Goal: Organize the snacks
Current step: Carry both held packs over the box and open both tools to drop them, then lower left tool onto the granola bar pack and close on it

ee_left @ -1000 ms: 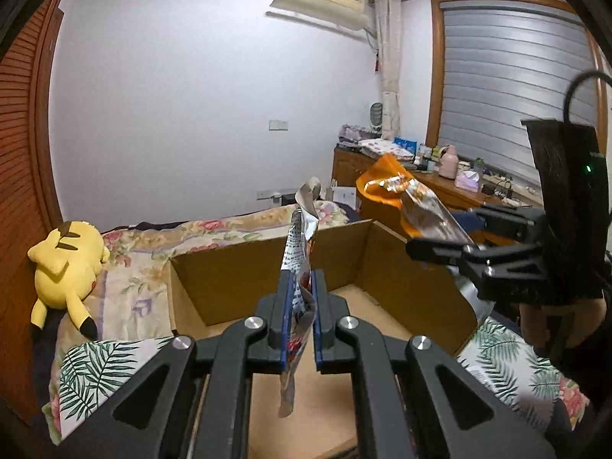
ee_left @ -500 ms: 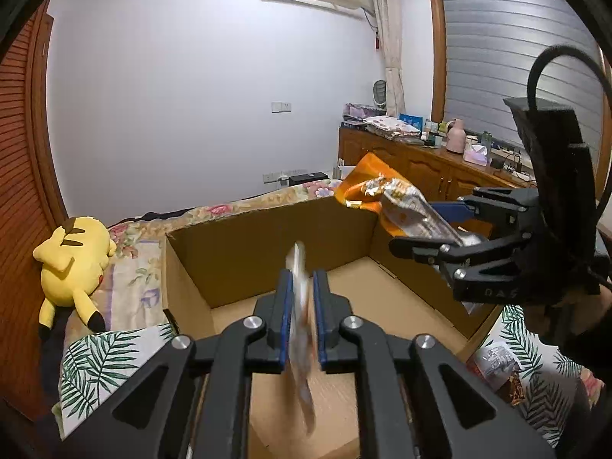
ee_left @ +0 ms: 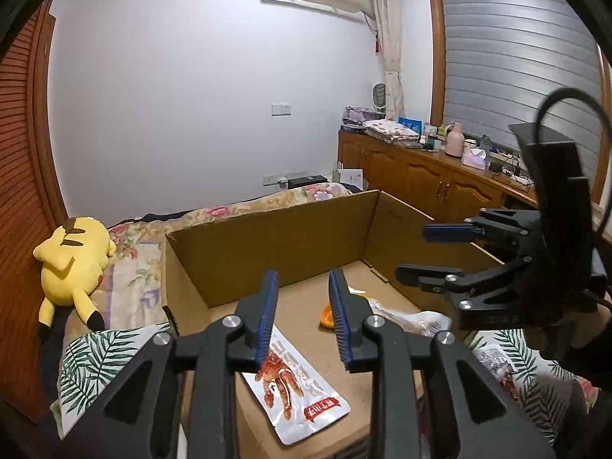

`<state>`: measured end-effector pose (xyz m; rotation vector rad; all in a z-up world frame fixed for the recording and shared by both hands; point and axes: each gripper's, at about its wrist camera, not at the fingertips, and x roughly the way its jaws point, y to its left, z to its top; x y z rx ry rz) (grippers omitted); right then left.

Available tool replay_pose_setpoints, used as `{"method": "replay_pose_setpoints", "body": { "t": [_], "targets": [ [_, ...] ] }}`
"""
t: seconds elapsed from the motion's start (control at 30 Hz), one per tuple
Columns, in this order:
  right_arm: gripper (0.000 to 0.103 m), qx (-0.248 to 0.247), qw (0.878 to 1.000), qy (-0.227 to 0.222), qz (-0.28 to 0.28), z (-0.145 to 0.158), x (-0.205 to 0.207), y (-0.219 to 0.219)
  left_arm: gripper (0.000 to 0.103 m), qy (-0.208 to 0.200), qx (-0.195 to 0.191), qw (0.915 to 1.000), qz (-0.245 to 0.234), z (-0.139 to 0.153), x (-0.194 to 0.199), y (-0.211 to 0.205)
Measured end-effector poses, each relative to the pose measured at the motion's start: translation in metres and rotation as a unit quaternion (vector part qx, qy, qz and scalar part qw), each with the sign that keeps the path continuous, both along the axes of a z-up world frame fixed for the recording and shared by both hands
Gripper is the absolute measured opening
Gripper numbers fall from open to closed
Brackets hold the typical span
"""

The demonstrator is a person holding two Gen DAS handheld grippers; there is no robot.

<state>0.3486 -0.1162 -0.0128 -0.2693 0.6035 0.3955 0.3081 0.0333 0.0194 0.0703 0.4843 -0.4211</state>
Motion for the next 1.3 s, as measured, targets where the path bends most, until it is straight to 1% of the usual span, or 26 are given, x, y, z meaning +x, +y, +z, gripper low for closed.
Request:
{"method": "replay_pose_setpoints", "body": {
  "t": [0.1,0.3,0.47,0.53,0.63,0.77,0.9,1.07,1.3],
  "targets": [
    [0.065,0.018,1.0,-0.008,0.0,0.009,-0.024,-0.012,0.029,-0.003,0.004,1.0,-0.002,0.004,-0.013,0.001],
    [0.065,0.046,0.999,-0.017,-0.002,0.023,-0.078,-0.035,0.033,-0.004,0.009,0.9999,0.001,0.012,-0.053,0.006],
    [0.065,0.062,0.998,-0.017,-0.006,0.022,-0.115,-0.052,0.036,0.001,0.015,0.9999,0.002,0.01,-0.084,0.01],
    [0.065,0.067,0.998,-0.011,-0.012,0.016,-0.124,-0.06,0.038,0.007,0.016,0.9998,0.006,0.006,-0.096,0.012],
    [0.065,0.071,0.997,0.006,-0.019,0.001,-0.131,-0.071,0.038,0.026,0.013,0.9995,0.011,-0.006,-0.111,0.015],
    [0.064,0.073,0.996,0.035,-0.025,-0.025,-0.133,-0.082,0.039,0.061,0.01,0.9979,0.02,-0.031,-0.124,0.016],
    [0.064,0.071,0.995,0.06,-0.031,-0.05,-0.128,-0.092,0.039,0.092,0.031,0.9948,0.029,-0.055,-0.126,0.013],
    [0.064,0.067,0.994,0.081,-0.026,-0.069,-0.122,-0.098,0.039,0.114,0.043,0.9919,0.034,-0.068,-0.124,0.012],
    [0.064,0.04,0.994,0.103,-0.005,-0.09,-0.114,-0.095,0.039,0.144,0.059,0.9868,0.043,-0.085,-0.117,0.013]
  ]
}}
